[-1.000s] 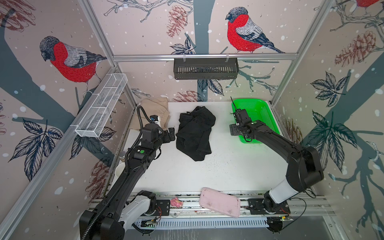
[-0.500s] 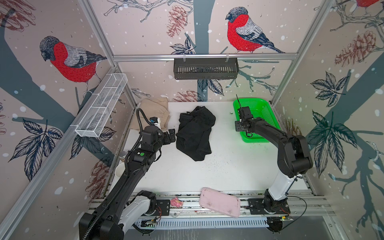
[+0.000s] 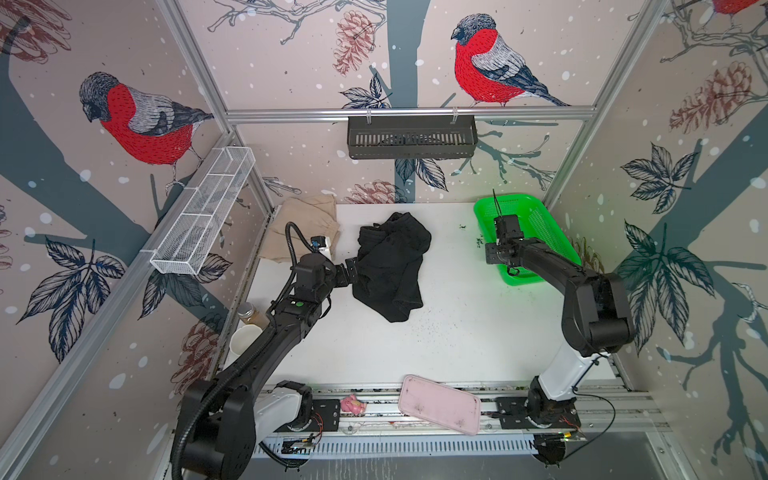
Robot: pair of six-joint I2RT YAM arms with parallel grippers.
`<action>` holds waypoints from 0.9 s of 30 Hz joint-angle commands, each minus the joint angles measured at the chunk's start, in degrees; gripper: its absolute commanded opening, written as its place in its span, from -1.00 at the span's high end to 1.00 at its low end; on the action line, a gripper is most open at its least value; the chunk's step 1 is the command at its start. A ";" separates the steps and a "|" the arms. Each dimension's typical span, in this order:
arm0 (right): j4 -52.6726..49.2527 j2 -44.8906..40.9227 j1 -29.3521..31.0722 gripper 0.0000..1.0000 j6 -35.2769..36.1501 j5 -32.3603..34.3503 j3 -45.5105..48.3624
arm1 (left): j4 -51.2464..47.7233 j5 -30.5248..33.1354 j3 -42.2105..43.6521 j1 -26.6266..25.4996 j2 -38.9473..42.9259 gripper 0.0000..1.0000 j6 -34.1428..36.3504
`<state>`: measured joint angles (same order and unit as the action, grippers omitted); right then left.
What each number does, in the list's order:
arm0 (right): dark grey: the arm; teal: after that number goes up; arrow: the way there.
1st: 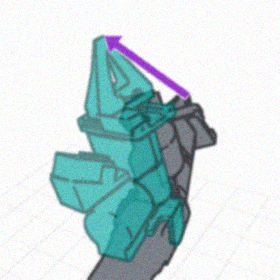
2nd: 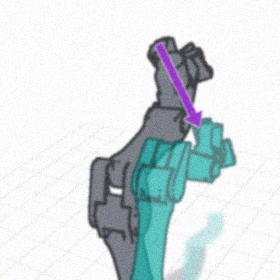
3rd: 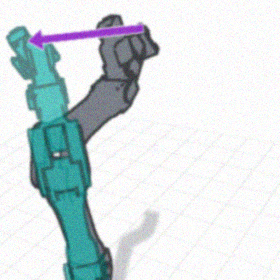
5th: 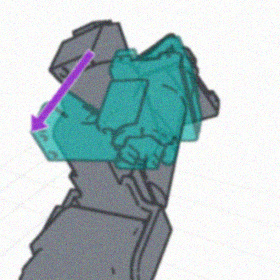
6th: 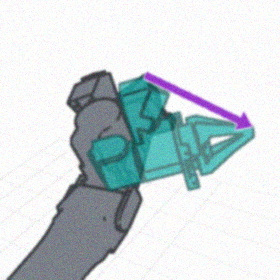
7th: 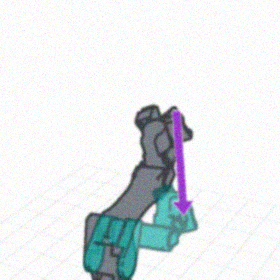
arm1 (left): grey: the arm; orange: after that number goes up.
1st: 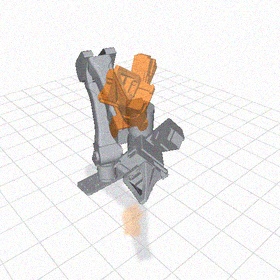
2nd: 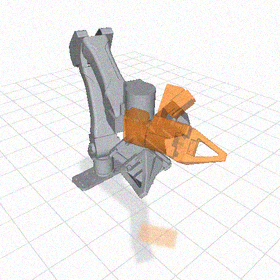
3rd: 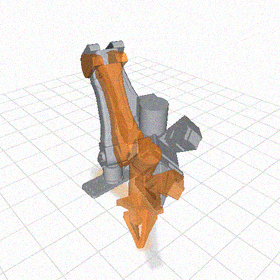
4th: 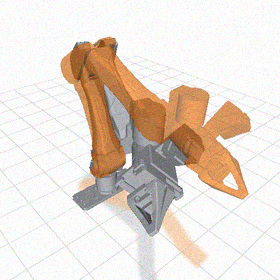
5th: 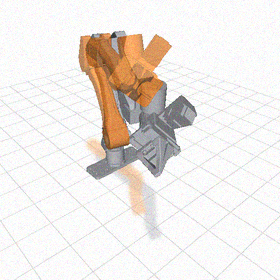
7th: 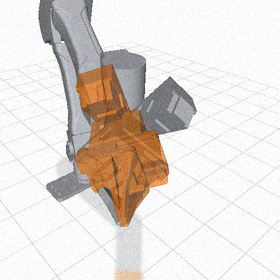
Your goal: Fold and stack the shorts
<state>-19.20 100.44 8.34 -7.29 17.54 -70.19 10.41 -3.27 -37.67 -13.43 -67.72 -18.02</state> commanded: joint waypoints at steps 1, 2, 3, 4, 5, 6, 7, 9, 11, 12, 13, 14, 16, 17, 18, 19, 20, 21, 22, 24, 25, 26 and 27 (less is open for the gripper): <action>1.18 -1.10 -1.66 -0.56 0.61 0.80 -0.93 | 8.74 -3.96 -2.94 0.94 -4.97 -0.94 4.52; 1.27 -1.36 -2.00 -0.57 0.76 0.66 -1.00 | 9.27 -5.40 -4.17 1.72 -7.17 -0.94 4.49; 1.52 -1.71 -2.17 -0.59 0.86 0.34 -1.03 | 9.86 -7.08 -5.37 2.52 -9.47 -0.94 4.80; 1.68 -2.02 -2.19 -0.60 1.10 -0.58 -1.16 | 10.13 -8.56 -6.58 3.02 -11.26 -0.94 5.23; 2.17 -2.68 -2.12 -0.62 1.29 -2.21 -1.01 | 10.25 -9.59 -7.81 3.38 -13.21 -0.93 5.97; 2.86 -3.59 -1.90 -0.64 1.44 -3.89 -0.75 | 10.41 -10.50 -8.82 3.57 -14.71 -0.94 6.87; 3.91 -4.71 -1.31 -0.66 1.70 -5.51 -0.33 | 10.54 -11.38 -9.91 3.67 -16.34 -0.93 8.00; 5.86 -7.04 0.79 -0.68 2.18 -6.13 0.14 | 11.28 -14.08 -11.73 4.17 -19.71 -0.94 9.90; 8.17 -8.69 4.38 -0.72 4.61 -8.85 0.18 | 11.07 -17.14 -14.52 5.02 -23.65 -0.94 10.76; 9.69 -9.02 5.91 -0.73 5.62 -11.89 0.31 | 11.24 -19.10 -15.80 5.44 -25.50 -0.94 10.90; 11.74 -8.93 7.39 -0.75 6.53 -16.69 0.40 | 11.04 -21.58 -17.40 5.96 -27.58 -0.94 11.17; 14.22 -8.22 8.79 -0.78 7.34 -22.10 0.42 | 10.96 -24.73 -18.92 6.58 -29.70 -0.93 11.79; 18.45 -5.45 11.57 -0.81 8.25 -28.46 -0.23 | 9.20 -28.38 -22.50 7.93 -33.22 -0.93 10.43; 19.19 -3.23 12.97 -0.81 8.61 -30.14 -1.59 | 9.56 -30.44 -23.40 8.82 -34.80 -0.93 9.20; 19.20 -1.06 14.16 -0.81 8.86 -31.17 -3.62 | 10.19 -31.90 -23.73 9.51 -35.77 -0.93 8.20; 19.50 1.59 15.20 -0.81 8.96 -31.97 -5.61 | 11.04 -33.25 -23.73 10.11 -36.36 -0.93 7.69; 19.88 4.30 16.27 -0.81 9.25 -32.08 -7.63 | 12.13 -33.77 -23.28 10.35 -36.51 -0.93 7.86; 20.26 6.52 16.89 -0.81 9.68 -32.32 -9.34 | 12.27 -33.39 -23.03 10.35 -36.51 -0.93 8.60; 20.57 8.89 17.61 -0.81 10.00 -32.41 -11.35 | 12.09 -33.05 -22.91 10.31 -36.51 -0.93 9.58; 20.74 12.91 18.42 -0.79 10.83 -34.09 -15.19 | 10.22 -32.79 -23.35 10.35 -36.84 -0.93 11.43; 20.90 14.79 18.82 -0.79 11.13 -34.71 -17.01 | 9.21 -32.68 -23.58 10.35 -37.16 -0.93 12.41; 21.07 16.28 19.04 -0.79 11.47 -35.13 -18.63 | 8.55 -32.56 -23.66 10.35 -37.46 -0.93 13.34; 21.17 17.59 19.25 -0.77 11.76 -35.22 -19.87 | 8.40 -32.53 -23.68 10.35 -37.92 -0.93 14.06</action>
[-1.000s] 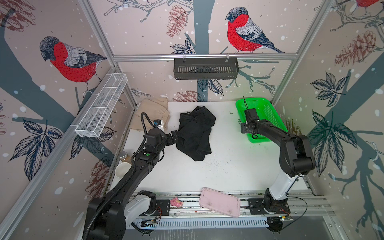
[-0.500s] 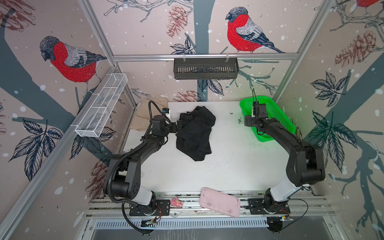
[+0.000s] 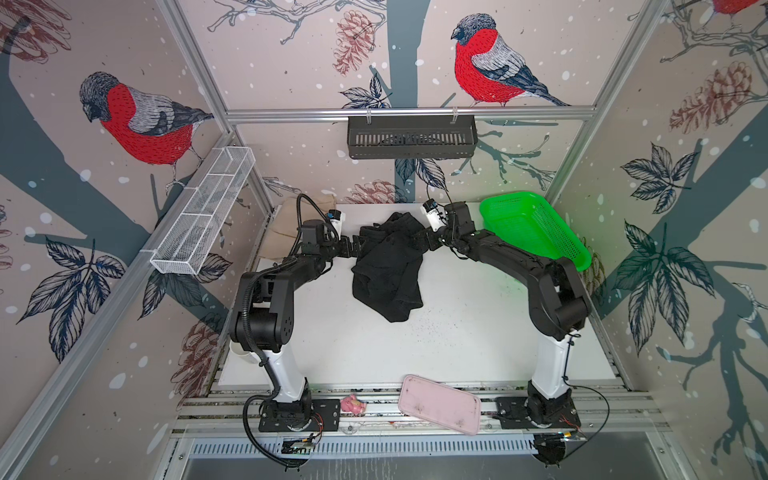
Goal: Fold and stack the shorts
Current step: 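Grasp the sweatpants' waistband corners with both grippers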
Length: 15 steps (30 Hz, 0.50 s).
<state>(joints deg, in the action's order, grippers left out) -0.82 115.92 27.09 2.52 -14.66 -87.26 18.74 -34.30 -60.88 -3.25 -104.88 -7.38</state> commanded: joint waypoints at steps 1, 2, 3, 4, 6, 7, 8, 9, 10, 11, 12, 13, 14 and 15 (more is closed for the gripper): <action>3.29 3.13 0.59 -0.76 1.96 -2.86 -3.90 | -0.22 -1.51 -0.83 0.17 -1.28 -0.93 4.08; 3.85 4.16 0.49 -0.75 1.96 -2.52 -4.95 | -0.45 -1.53 -1.32 0.17 -2.03 -0.93 4.74; 4.00 5.08 0.36 -0.74 2.02 -2.38 -5.93 | -0.52 -1.57 -1.84 0.17 -2.73 -0.93 5.12; 3.92 6.26 0.24 -0.72 2.25 -2.60 -7.28 | -0.48 -1.66 -2.77 0.21 -3.72 -0.93 5.19; 2.89 8.50 0.05 -0.63 2.89 -4.23 -10.09 | -2.42 -2.30 -5.84 0.27 -5.76 -0.93 5.69; 2.61 9.68 0.00 -0.58 3.22 -5.26 -11.32 | -2.72 -2.26 -7.19 0.34 -6.67 -0.93 5.47; 2.37 10.66 0.03 -0.54 3.26 -6.10 -12.53 | -3.16 -2.26 -8.55 0.35 -7.44 -0.93 5.09; 2.07 11.70 0.11 -0.49 3.36 -6.73 -13.46 | -3.61 -2.65 -9.66 0.34 -8.06 -0.93 4.93; 1.36 12.71 0.15 -0.42 3.61 -7.64 -14.61 | -3.87 -3.61 -10.54 0.33 -8.54 -0.93 4.83; 0.76 13.61 0.24 -0.32 3.58 -7.48 -15.65 | -4.25 -3.83 -11.23 0.32 -8.88 -0.93 4.83; 0.65 13.97 0.25 -0.17 3.46 -7.47 -15.95 | -4.53 -3.67 -11.59 0.33 -8.94 -0.93 4.95; 0.64 14.09 0.23 0.03 3.36 -7.89 -16.04 | -4.86 -3.46 -11.88 0.34 -9.15 -0.93 5.34; 0.89 13.62 0.16 0.25 3.00 -8.09 -15.59 | -5.66 -3.09 -12.34 0.33 -9.42 -0.93 6.05; 1.72 12.80 0.20 0.43 2.70 -8.46 -14.73 | -6.51 -2.77 -12.91 0.29 -9.74 -0.93 6.53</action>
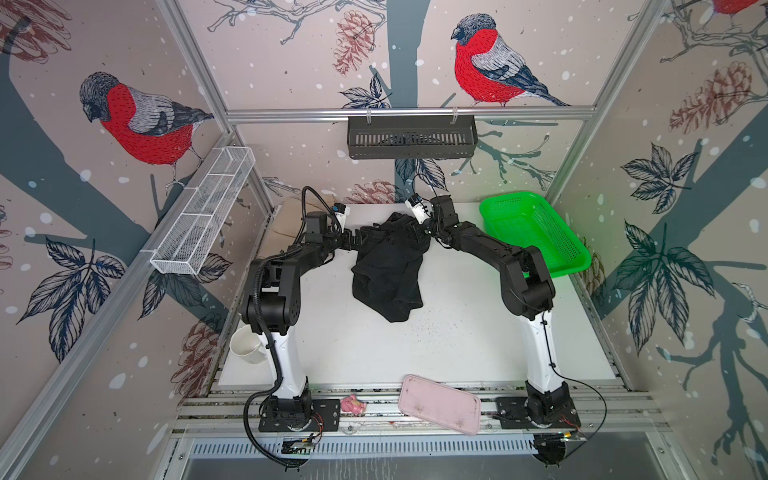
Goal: Fold and stack the shorts
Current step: 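Grasp the sweatpants' waistband corners with both grippers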
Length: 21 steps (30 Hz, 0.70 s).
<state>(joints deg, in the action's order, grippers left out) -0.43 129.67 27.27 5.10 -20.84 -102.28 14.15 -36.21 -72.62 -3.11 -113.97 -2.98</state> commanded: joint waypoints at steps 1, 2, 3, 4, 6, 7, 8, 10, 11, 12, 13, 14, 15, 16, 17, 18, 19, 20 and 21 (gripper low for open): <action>2.33 -2.08 -0.03 0.60 -0.29 -2.90 1.50 | -3.08 -0.43 -1.81 0.21 -1.15 -0.93 2.76; 3.50 -3.36 -0.27 0.76 -0.88 -3.54 2.91 | -3.95 -0.12 -2.71 0.20 -1.73 -0.93 3.26; 4.59 -4.57 -0.50 0.87 -1.41 -4.41 4.18 | -4.65 -0.10 -3.35 0.21 -2.31 -0.93 3.53; 5.61 -5.73 -0.99 0.93 -2.07 -5.95 5.33 | -5.53 -0.46 -4.32 0.20 -2.86 -0.93 4.20; 7.81 -7.03 -2.22 0.94 -3.73 -9.29 7.64 | -6.63 -1.21 -6.08 0.21 -4.02 -0.93 5.10; 8.80 -7.41 -2.89 0.95 -4.53 -11.41 8.56 | -7.12 -1.59 -7.01 0.20 -4.67 -0.93 5.60; 9.79 -7.55 -3.57 0.95 -5.27 -13.21 9.41 | -7.75 -2.07 -8.10 0.17 -5.17 -0.93 6.15; 10.91 -7.57 -4.28 0.95 -5.88 -15.83 10.46 | -8.52 -3.36 -9.78 0.21 -6.12 -0.92 7.00; 11.21 -7.54 -4.41 0.95 -5.98 -16.52 10.84 | -8.75 -3.88 -10.49 0.10 -6.63 -0.91 7.31; 11.23 -7.57 -4.41 0.96 -5.83 -16.91 11.08 | -9.35 -4.32 -11.11 0.04 -6.94 -0.89 7.74; 11.32 -7.49 -4.39 0.95 -5.72 -17.41 11.21 | -9.92 -4.81 -11.76 -0.07 -7.39 -0.86 8.13; 11.54 -7.33 -4.41 0.95 -5.96 -17.72 11.32 | -10.71 -5.14 -12.41 -0.18 -7.79 -0.83 8.61; 11.71 -7.24 -4.41 0.95 -6.11 -18.04 11.30 | -11.43 -5.19 -12.82 -0.31 -8.07 -0.81 8.86; 11.97 -7.15 -4.42 0.95 -6.36 -18.36 11.23 | -11.91 -5.44 -13.00 -0.50 -8.47 -0.78 9.12; 12.35 -7.03 -4.47 0.95 -6.59 -18.60 11.18 | -12.17 -5.74 -13.07 -0.64 -8.78 -0.74 9.21; 12.54 -6.84 -4.46 0.95 -6.76 -18.97 11.14 | -12.91 -5.80 -13.61 -0.73 -9.02 -0.73 9.41; 12.72 -6.78 -4.50 0.95 -6.93 -19.35 10.98 | -13.54 -5.98 -14.11 -0.83 -9.28 -0.73 9.66; 12.77 -6.62 -4.44 0.96 -7.08 -19.75 10.88 | -13.68 -5.68 -14.48 -0.92 -9.59 -0.73 9.64; 12.82 -6.58 -4.44 0.96 -7.17 -20.08 10.79 | -14.31 -5.54 -15.16 -1.11 -9.93 -0.72 9.81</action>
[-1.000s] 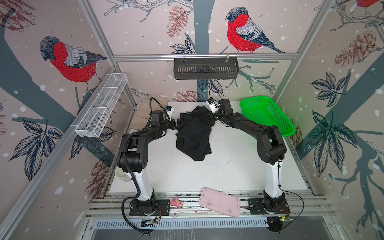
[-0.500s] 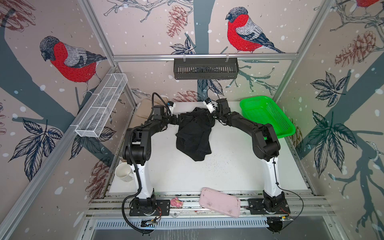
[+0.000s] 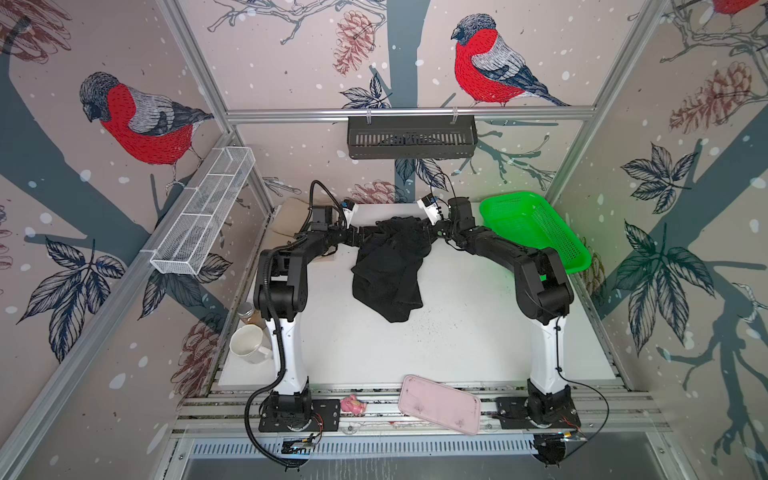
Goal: Fold and stack the shorts
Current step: 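Grasp the sweatpants' waistband corners with both grippers, then lift the dark shorts by the waistband with both grippers, spreading them apart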
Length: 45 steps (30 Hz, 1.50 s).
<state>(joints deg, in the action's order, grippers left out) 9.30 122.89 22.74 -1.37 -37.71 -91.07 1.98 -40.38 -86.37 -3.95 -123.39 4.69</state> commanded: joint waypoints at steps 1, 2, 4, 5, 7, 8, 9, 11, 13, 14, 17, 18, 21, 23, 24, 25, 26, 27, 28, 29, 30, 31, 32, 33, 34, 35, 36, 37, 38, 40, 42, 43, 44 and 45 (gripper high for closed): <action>3.24 0.23 0.06 0.95 -0.85 -3.28 -0.33 | -2.76 -1.14 -2.18 -0.48 -1.00 -0.71 2.22; 3.35 0.11 0.08 0.95 -0.92 -3.36 -0.34 | -3.90 -0.56 -3.22 -0.75 -1.59 -0.69 2.46; 3.61 0.07 0.06 0.95 -1.13 -3.56 -0.17 | -5.80 0.18 -5.23 -1.15 -2.82 -0.64 2.78; 3.62 0.00 0.11 0.96 -1.12 -3.66 -0.16 | -6.27 0.59 -6.11 -1.24 -3.39 -0.58 2.64; 3.78 -0.05 0.15 0.96 -1.33 -3.80 -0.03 | -6.20 0.03 -7.41 -1.33 -4.25 -0.39 2.34; 3.71 -0.04 0.11 0.95 -1.36 -3.87 0.01 | -5.84 -0.22 -7.83 -1.33 -4.56 -0.19 1.99; 3.53 -0.10 0.11 0.95 -1.36 -3.88 0.01 | -5.32 -0.22 -7.94 -1.33 -4.66 0.02 1.42; 3.29 -0.54 0.07 0.96 -1.16 -3.55 0.19 | -5.46 -0.16 -8.38 -1.33 -4.84 0.67 0.83; 3.09 -1.25 -0.06 0.96 -1.01 -3.24 0.43 | -5.66 0.79 -8.17 -1.33 -4.38 1.00 0.33; 3.01 -1.63 -0.15 0.96 -0.97 -3.01 0.60 | -5.67 1.72 -7.76 -1.37 -3.84 1.00 0.03; 2.47 -3.31 -0.22 0.96 -0.64 -2.50 1.30 | -5.65 6.49 -6.58 -1.17 -1.21 1.00 -1.64; 2.00 -3.94 -0.18 0.96 -0.18 -2.33 1.48 | -5.82 8.05 -6.14 -1.07 0.11 1.00 -2.35; 1.42 -6.57 -0.33 0.97 0.65 -2.04 2.82 | -6.91 10.86 -4.53 -1.11 5.82 1.00 -3.87; 1.69 -8.57 -0.24 0.97 0.58 -2.08 4.19 | -6.53 13.23 -2.27 -1.23 10.50 1.00 -4.92; 1.43 -9.69 -0.17 0.97 0.78 -2.32 4.93 | -7.35 14.25 -1.43 -1.32 12.83 1.00 -5.26; 1.10 -10.83 -0.03 0.96 1.00 -2.21 5.63 | -8.85 14.96 -1.01 -1.33 14.95 1.00 -5.22; 0.70 -11.84 0.02 0.97 1.09 -1.90 6.12 | -10.40 15.88 -0.91 -1.41 16.90 1.00 -5.27; 0.02 -13.24 0.11 0.97 1.10 -1.21 6.54 | -11.83 17.09 -0.76 -1.49 19.09 1.00 -5.54; -0.64 -14.76 0.20 0.96 1.19 -0.42 6.90 | -13.11 18.19 -0.71 -1.51 21.29 1.00 -5.77; -1.36 -16.12 0.28 0.97 1.28 0.37 7.10 | -14.49 19.05 -1.02 -1.59 23.10 1.00 -5.96; -2.13 -17.79 0.44 0.97 1.21 1.83 7.30 | -15.91 20.10 -1.45 -1.66 25.30 1.00 -6.44; -2.99 -19.53 0.51 0.97 1.15 3.50 7.47 | -17.63 21.59 -2.05 -1.89 27.50 1.00 -6.91; -3.93 -20.98 0.55 0.97 1.34 4.78 7.42 | -19.23 23.24 -2.74 -2.34 29.31 1.00 -7.12; -5.00 -22.70 0.68 0.97 1.63 5.85 7.53 | -20.93 25.85 -3.44 -3.27 31.66 1.00 -7.24; -5.91 -24.54 0.87 0.97 2.16 7.04 7.72 | -22.44 28.52 -4.02 -4.78 33.96 1.00 -6.88; -6.54 -26.12 1.30 0.97 2.80 7.87 8.06 | -23.43 30.39 -4.36 -6.10 35.90 1.00 -6.56; -7.12 -27.98 1.86 0.97 3.70 9.19 8.54 | -24.38 31.72 -4.72 -7.50 38.28 1.00 -6.54; -7.52 -29.90 2.50 0.97 4.32 10.55 8.94 | -25.07 31.94 -5.02 -8.65 40.45 1.00 -6.47; -7.63 -31.48 2.96 0.97 4.68 11.10 9.29 | -25.22 31.86 -4.96 -9.44 42.38 1.00 -6.53; -7.13 -34.72 3.40 0.97 3.50 11.26 9.31 | -26.39 31.51 -6.10 -10.31 45.92 1.00 -6.84; -8.28 -37.36 3.62 0.97 2.82 10.45 7.92 | -28.18 31.19 -7.94 -10.38 48.55 1.00 -7.33; -8.98 -38.67 3.78 0.97 2.31 10.44 7.10 | -28.84 29.98 -8.64 -10.35 50.00 1.00 -7.05; -9.75 -39.62 3.72 0.98 2.09 10.49 6.29 | -29.50 29.10 -9.29 -10.36 50.99 1.00 -6.37; -11.46 -40.58 3.71 0.98 2.14 10.40 4.97 | -30.92 28.07 -10.48 -10.38 51.84 1.00 -6.11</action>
<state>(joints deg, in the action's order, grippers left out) -0.93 84.29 26.26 1.58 -28.08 -84.16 -27.20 -10.55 -94.96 -14.17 -73.41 -1.69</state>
